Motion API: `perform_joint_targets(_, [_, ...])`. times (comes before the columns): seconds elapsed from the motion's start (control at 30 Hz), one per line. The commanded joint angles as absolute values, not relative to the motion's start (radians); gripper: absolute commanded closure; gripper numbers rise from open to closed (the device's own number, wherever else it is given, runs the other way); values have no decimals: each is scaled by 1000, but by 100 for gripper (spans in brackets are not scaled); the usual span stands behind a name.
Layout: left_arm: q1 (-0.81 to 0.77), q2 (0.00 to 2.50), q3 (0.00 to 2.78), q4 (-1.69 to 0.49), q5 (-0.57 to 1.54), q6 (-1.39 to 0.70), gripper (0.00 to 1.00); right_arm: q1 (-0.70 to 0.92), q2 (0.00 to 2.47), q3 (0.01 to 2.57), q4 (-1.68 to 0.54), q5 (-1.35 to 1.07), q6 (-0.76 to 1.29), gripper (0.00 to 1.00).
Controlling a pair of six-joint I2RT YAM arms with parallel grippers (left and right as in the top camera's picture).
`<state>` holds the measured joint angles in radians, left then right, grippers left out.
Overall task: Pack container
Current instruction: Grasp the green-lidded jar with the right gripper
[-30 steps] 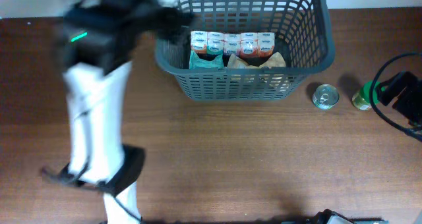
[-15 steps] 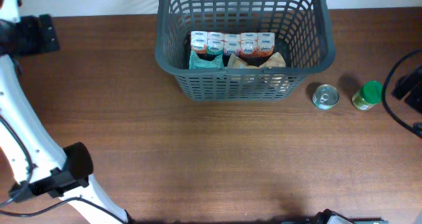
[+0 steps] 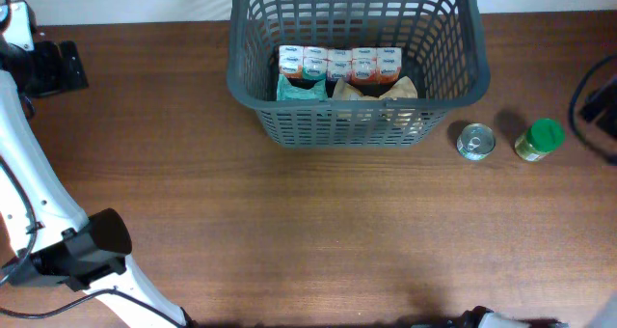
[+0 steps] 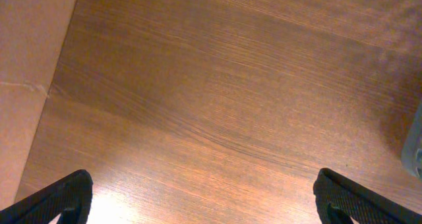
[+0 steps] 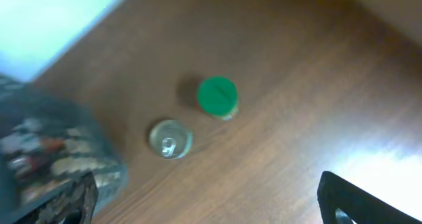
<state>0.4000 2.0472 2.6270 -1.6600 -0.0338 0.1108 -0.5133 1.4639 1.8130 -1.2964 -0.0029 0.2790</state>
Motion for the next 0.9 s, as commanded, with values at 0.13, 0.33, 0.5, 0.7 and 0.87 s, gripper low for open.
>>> perform_joint_targets(0.13, [404,2048,2622,-1659,-22,101,1,-537,1836,1802,-1266,30,402,1])
perform_joint_targets(0.33, [404,2048,2622,-1659,-22,101,1,-538,1997,1802,-1167,10,436,1])
perform_joint_targets(0.5, [404,2048,2622,-1659,-22,101,1,-537,2056,1802,-1103,-56,447,1])
perform_joint_targets(0.7, [404,2048,2622,-1659,-22,101,1,-537,2084,1800,-1068,-51,447,1])
perform_joint_targets(0.87, [404,2048,2622,-1659,-22,101,1,-537,2102,1799,-1034,-32,449,1])
